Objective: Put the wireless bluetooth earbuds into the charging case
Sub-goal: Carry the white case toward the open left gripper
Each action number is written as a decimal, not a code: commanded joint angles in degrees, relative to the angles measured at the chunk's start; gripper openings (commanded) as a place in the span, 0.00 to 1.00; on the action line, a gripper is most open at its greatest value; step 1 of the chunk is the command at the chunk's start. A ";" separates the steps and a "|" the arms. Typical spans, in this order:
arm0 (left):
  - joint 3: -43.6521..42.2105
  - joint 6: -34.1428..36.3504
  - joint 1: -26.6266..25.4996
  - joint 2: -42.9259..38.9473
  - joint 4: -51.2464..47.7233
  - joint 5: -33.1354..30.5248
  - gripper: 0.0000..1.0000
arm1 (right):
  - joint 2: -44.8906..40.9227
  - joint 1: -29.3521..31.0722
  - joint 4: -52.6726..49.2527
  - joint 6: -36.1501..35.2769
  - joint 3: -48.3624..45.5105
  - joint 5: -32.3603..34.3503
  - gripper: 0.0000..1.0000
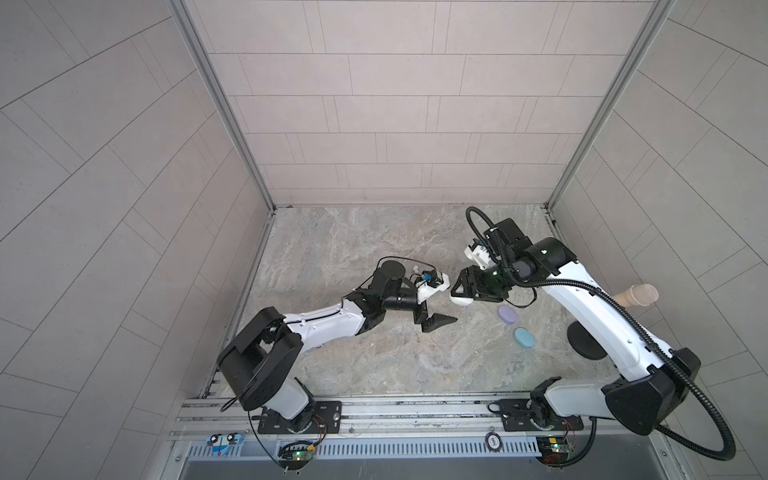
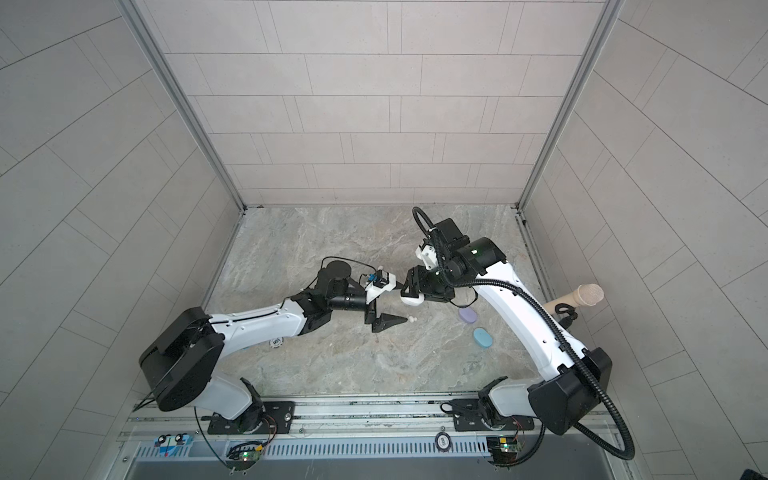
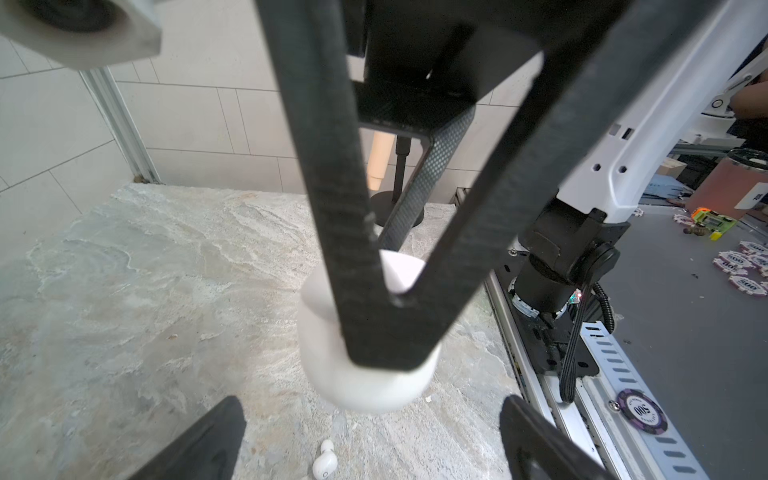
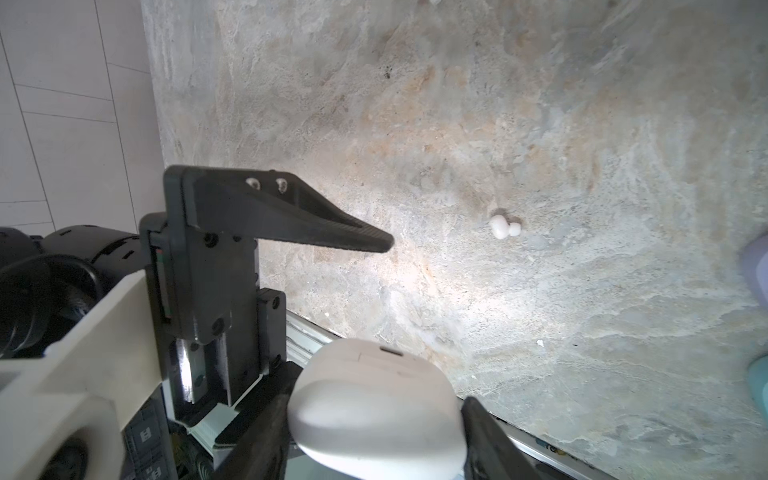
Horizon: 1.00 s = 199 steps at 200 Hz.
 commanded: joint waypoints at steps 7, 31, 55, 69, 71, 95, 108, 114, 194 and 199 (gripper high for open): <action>2.66 1.12 -0.41 0.28 -1.30 2.99 0.93 | -0.34 1.63 -1.55 -0.72 1.74 -0.90 0.58; 3.48 0.58 -0.49 0.50 -1.88 3.75 0.87 | 0.17 2.57 -1.46 -0.50 2.33 -0.81 0.58; 3.92 0.49 -0.65 0.63 -2.37 4.37 0.81 | 0.45 2.81 -1.29 -0.45 2.86 -0.77 0.58; 4.29 0.58 -0.77 0.65 -3.01 4.49 0.79 | 0.56 3.03 -1.13 -0.41 3.31 -0.84 0.58; 4.29 0.58 -0.78 0.68 -3.04 4.50 0.78 | 0.55 3.13 -1.11 -0.44 3.38 -0.92 0.58; 4.92 0.40 -0.95 0.88 -3.71 4.97 0.74 | 0.97 3.51 -1.27 -0.77 3.95 -1.08 0.58; 5.02 0.07 -0.93 0.83 -3.61 5.11 0.71 | 0.99 3.57 -1.39 -0.79 4.22 -1.03 0.58; 5.02 -0.03 -0.95 0.83 -3.57 5.29 0.70 | 0.95 3.63 -1.37 -0.80 4.30 -1.03 0.58; 4.45 -3.07 -1.01 -0.11 0.56 5.48 0.65 | 0.95 4.04 -0.06 -0.12 3.76 -1.80 0.59; 4.44 -3.23 -1.04 -0.12 0.76 5.44 0.65 | 0.86 4.12 0.03 -0.04 3.72 -1.82 0.59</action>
